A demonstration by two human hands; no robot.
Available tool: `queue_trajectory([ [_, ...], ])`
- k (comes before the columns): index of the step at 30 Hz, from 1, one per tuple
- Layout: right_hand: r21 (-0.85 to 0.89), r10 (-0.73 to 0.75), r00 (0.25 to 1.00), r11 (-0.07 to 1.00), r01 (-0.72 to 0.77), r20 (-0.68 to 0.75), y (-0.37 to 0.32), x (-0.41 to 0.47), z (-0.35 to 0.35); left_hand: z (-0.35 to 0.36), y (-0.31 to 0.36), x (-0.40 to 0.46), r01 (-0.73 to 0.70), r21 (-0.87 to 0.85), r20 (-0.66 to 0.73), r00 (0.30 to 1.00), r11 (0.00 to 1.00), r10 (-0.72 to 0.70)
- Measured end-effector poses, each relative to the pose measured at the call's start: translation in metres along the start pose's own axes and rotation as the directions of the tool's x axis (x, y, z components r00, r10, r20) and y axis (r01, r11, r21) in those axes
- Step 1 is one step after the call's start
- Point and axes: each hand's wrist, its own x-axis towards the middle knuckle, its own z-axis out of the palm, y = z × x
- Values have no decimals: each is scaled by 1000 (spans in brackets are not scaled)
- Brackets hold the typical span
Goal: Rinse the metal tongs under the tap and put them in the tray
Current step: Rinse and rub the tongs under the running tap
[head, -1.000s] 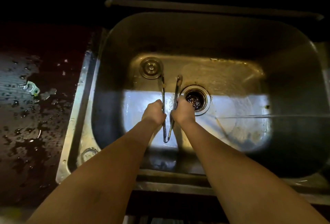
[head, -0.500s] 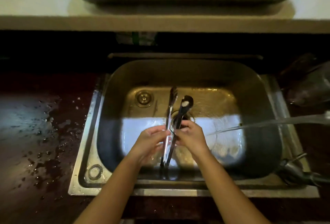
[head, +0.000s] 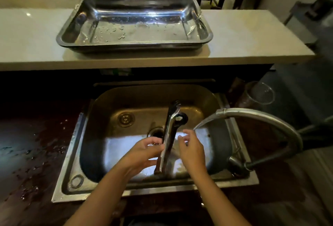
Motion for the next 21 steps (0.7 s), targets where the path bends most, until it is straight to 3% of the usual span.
queue_trajectory([
  [2,-156,-177,983,973,168,-41,13,-4,-9,0,1,-1,4,17,21,1000,1000,-4],
  [5,-344,-456,872,801,489,177,26,-10,-15,2,1,1,31,22,103,994,999,-33],
  [7,-402,-538,787,677,617,302,33,-9,-18,5,3,2,53,32,140,988,998,-57],
  [11,-427,-540,754,622,657,374,37,7,-26,6,1,2,94,61,161,982,994,-103],
  [15,-503,-377,874,715,485,306,34,34,-39,4,0,0,118,60,192,973,991,-128],
  [17,-535,-357,890,711,456,284,34,39,-42,5,3,0,115,35,187,975,993,-120],
  [19,-501,-415,857,696,515,306,34,31,-39,6,8,1,95,35,180,979,995,-100],
  [21,-438,-519,779,644,627,351,36,16,-33,7,12,2,74,61,178,980,995,-83],
])
